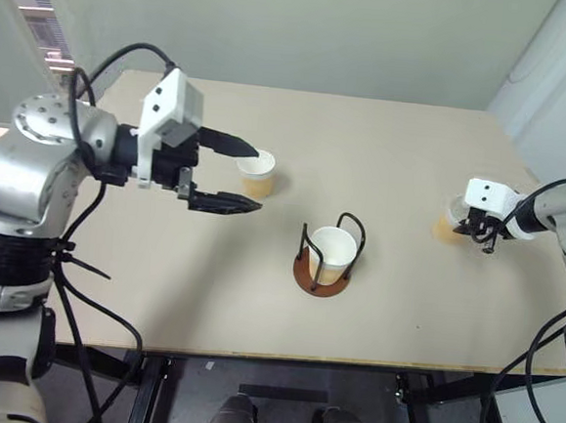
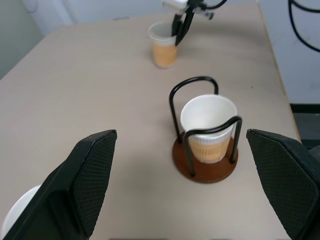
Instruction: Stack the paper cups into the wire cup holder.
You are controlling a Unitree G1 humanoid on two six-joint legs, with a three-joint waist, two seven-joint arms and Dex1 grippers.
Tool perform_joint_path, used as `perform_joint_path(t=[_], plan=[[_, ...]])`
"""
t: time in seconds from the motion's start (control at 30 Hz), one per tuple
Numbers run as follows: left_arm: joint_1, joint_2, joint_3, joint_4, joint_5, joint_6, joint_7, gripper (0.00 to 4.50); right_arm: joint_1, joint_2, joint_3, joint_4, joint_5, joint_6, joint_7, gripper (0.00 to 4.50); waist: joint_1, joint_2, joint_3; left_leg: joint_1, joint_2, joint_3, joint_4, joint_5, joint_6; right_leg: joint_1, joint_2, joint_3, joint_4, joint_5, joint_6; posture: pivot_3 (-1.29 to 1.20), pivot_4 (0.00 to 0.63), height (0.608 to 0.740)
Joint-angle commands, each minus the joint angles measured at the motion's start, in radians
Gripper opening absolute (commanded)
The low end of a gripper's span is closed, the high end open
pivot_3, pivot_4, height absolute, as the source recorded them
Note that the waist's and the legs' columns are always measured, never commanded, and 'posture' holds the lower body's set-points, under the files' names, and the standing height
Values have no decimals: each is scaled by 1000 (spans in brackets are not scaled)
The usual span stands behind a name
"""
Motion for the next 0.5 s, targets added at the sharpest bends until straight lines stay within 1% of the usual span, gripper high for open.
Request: perform_joint_path(t=[0.03, 0.17, 0.27, 0.3, 0.43, 0.5], plan=[[7, 25, 39, -13, -18, -9, -4, 4500, -21, -9, -57, -85, 49, 40, 56, 20, -1, 0, 0, 0, 0, 0, 0, 0, 0, 0, 0, 0, 0, 0, 0, 0, 150, 740], [45, 61, 77, -23, -50, -4, -25, 4500, -24, -43, -98, -264, 127, 148, 178, 20, -4, 0, 0, 0, 0, 0, -3, 1, -1, -2, 0, 0, 0, -1, -1, 0, 150, 740], [59, 89, 143, -7, -95, 9, -32, 4500, -52, -99, -128, -540, 248, 319, 304, 20, -4, 2, 1, -1, 0, 0, -7, 3, -4, -4, 0, 0, 0, -1, -3, 0, 150, 740], [64, 95, 153, -4, -103, 8, -33, 4500, -58, -114, -128, -608, 281, 365, 323, 20, -5, 2, 1, -1, 0, 1, -9, 3, -5, -5, 0, 0, 0, -2, -4, 0, 150, 740], [64, 96, 169, -1, -127, 6, -30, 4500, -115, -173, -80, -880, 497, 546, 334, 20, -4, 2, 1, 0, 1, 0, -12, 4, -6, -5, 1, -1, 0, -4, -7, 0, 150, 740], [54, 91, 160, 7, -127, -2, -29, 4500, -138, -183, -53, -949, 548, 571, 334, 20, -5, 2, 1, 0, 1, 0, -11, 4, -6, -5, 2, -1, 0, -5, -8, 0, 150, 740]])
